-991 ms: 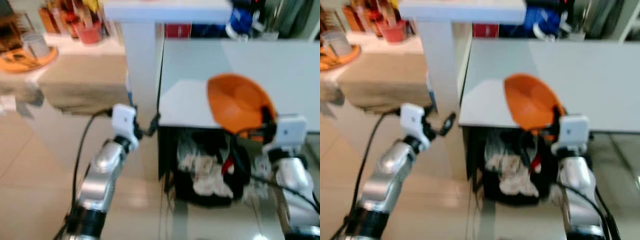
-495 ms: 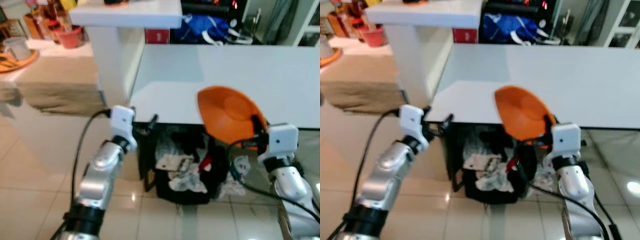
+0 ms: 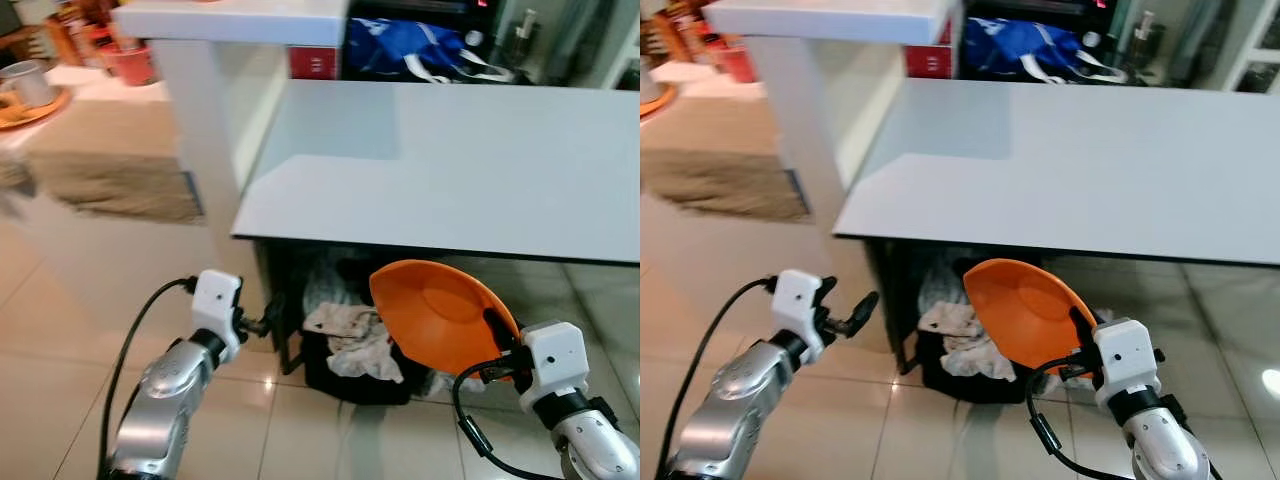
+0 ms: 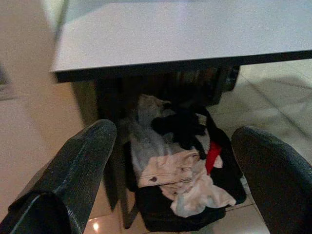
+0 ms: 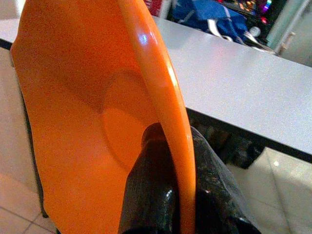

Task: Setting the table

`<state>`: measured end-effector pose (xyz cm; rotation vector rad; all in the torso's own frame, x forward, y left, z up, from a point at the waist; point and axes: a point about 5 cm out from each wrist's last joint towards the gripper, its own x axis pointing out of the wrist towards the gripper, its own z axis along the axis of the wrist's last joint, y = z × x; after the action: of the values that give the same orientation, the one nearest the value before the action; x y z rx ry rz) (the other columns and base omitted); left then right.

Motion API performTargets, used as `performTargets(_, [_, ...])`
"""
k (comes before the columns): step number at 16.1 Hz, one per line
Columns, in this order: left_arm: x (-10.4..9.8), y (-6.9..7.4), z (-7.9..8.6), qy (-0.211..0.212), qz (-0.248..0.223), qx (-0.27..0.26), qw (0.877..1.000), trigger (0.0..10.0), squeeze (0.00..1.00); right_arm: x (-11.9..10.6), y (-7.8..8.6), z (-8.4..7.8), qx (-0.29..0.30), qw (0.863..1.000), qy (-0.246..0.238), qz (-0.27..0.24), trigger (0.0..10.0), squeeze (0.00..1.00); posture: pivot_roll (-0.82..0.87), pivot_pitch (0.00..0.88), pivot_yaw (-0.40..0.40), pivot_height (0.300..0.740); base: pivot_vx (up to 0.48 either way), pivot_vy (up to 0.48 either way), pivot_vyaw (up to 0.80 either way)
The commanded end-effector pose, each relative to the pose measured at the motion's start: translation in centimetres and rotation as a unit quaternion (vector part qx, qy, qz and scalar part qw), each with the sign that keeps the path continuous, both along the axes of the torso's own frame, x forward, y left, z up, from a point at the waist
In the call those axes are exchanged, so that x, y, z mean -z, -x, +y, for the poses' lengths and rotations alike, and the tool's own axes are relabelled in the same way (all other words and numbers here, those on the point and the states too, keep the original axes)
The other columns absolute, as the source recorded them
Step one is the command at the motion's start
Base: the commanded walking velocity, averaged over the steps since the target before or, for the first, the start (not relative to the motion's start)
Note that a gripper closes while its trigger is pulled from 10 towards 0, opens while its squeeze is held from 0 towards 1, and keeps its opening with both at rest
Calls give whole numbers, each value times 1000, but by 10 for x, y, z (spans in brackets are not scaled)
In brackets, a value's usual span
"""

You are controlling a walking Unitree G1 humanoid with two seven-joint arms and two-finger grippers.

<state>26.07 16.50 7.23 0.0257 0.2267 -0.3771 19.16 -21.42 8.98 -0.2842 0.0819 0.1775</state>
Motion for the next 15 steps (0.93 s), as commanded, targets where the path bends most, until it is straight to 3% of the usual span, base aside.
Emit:
performTargets(1, [-11,-5,-5,8,-24,9,1000,10000,0,-11,-6,3,-1,999,-2,-32,0,0,-29,0,17,740,0,0,0])
performTargets(4, [-35,-24,-18,28,-71,-4,997,10000,0,-22,-27,2,41,997,-14,-70,0,0,-35,0,23,740,0,-317,0])
performTargets(12, [-41,-36,-21,25,-80,-9,996,10000,0,-19,-39,10,48,996,-25,-75,0,0,-40,0,33,740,0,-454,0])
performTargets(15, [-44,-39,-23,27,-86,-6,996,10000,0,-19,-39,12,47,995,-25,-79,0,0,-45,0,38,740,246,-409,0])
